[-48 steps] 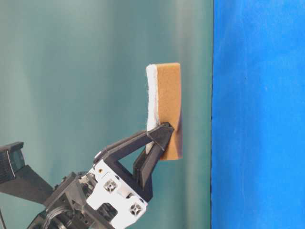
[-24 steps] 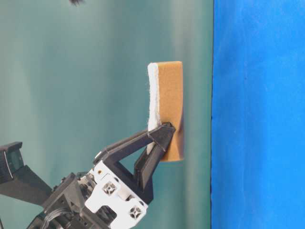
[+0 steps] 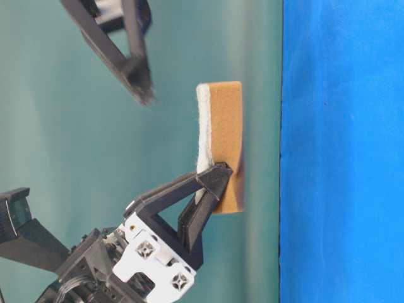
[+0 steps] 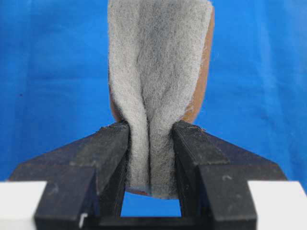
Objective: Hand over the sponge with the left arm and wipe it with the right arm.
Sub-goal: 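Move the right gripper in and grasp the sponge's right end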
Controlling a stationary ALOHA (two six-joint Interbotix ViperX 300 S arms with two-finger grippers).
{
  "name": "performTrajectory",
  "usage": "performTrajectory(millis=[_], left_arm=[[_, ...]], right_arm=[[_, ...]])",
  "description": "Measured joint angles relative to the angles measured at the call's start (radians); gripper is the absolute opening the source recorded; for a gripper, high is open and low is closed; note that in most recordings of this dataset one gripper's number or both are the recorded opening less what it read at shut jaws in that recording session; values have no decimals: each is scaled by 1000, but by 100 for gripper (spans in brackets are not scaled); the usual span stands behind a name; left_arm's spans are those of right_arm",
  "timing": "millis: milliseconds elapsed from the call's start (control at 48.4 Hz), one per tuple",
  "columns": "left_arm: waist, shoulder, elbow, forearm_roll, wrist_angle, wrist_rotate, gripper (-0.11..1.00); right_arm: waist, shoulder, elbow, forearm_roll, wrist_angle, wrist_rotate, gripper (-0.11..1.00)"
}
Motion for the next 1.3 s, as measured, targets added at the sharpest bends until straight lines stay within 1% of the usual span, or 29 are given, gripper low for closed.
performTrajectory(millis=[145, 331, 538, 806, 1034, 1096, 1137, 1199, 1261, 1302], left_arm=[[0, 2, 0, 0, 2, 11, 22], [-9, 2, 0, 0, 2, 17, 22], [-9, 2, 0, 0, 6, 21, 22], [-9, 2, 0, 0, 11, 25, 22], [-9, 0, 2, 0, 11, 25, 22], [-9, 0, 2, -2, 11, 23, 22], [-9, 2, 2, -2, 11, 23, 22], [-9, 0, 3, 0, 11, 25, 22], [-9, 2, 3, -2, 11, 25, 19], [-9, 0, 2, 0, 11, 25, 17]], right_arm=[[-11, 77, -58, 0, 52, 0, 73], [-35, 133, -98, 2, 95, 0, 73], [-37, 147, -103, 0, 104, 0, 73], [-32, 207, -117, 15, 146, 6, 73], [-28, 225, -126, 17, 158, 5, 71], [-28, 229, -129, 17, 161, 5, 68], [-28, 230, -132, 17, 166, 5, 63], [-29, 232, -133, 17, 169, 3, 52], [-28, 232, -135, 15, 172, 3, 38], [-29, 232, -135, 15, 172, 2, 34]])
